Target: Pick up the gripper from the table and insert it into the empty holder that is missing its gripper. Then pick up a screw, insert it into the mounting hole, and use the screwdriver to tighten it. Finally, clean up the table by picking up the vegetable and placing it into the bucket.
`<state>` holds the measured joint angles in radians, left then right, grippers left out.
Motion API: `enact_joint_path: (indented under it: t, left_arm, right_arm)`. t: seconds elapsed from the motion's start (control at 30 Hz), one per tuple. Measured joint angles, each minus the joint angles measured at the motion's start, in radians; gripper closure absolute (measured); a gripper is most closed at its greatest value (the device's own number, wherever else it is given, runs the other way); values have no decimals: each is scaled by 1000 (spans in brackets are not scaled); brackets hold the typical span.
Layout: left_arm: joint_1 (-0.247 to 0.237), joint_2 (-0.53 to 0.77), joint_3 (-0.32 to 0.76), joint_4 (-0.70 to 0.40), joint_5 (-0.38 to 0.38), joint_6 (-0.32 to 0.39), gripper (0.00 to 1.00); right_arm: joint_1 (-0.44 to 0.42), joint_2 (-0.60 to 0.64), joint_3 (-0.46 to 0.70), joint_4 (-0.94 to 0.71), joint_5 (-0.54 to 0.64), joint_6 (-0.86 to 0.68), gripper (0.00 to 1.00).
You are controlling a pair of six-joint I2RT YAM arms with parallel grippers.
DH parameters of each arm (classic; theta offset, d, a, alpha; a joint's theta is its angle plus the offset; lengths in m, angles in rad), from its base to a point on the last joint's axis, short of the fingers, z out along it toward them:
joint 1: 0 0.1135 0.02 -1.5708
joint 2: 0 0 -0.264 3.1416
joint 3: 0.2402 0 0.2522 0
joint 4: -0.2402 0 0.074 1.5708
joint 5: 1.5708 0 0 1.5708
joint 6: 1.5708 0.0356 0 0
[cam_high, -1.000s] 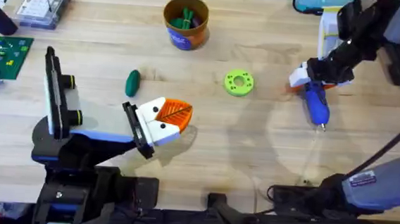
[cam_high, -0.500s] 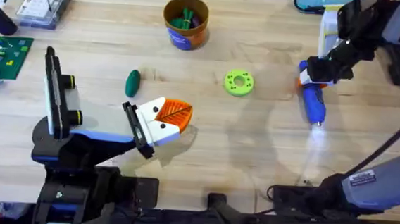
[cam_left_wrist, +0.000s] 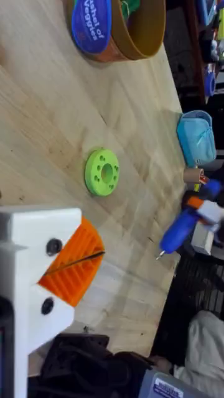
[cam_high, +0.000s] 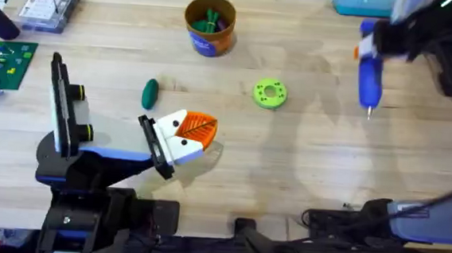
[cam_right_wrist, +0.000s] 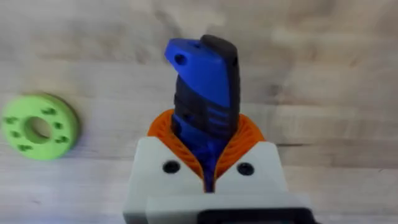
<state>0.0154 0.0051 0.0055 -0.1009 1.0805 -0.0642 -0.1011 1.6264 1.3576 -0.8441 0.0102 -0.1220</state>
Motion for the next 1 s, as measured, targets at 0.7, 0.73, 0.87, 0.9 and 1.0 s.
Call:
enact_joint_path:
  t: [0.7,0.73,0.87,0.9,1.0]
  left_arm:
    - [0,0,0,0,0,0,990]
    - [0,0,0,0,0,0,990]
    - [0,0,0,-1,0,0,990]
    - [0,0,0,-2,0,0,990]
    - [0,0,0,-3,1,0,990]
  right_arm:
    - [308,-318,159,580,-169,198,976]
    - [320,-323,159,619,-180,208,976]
    - [362,-330,158,775,-240,256,976]
    - [373,-330,153,825,-255,272,976]
    - [409,-331,98,1034,-300,331,976]
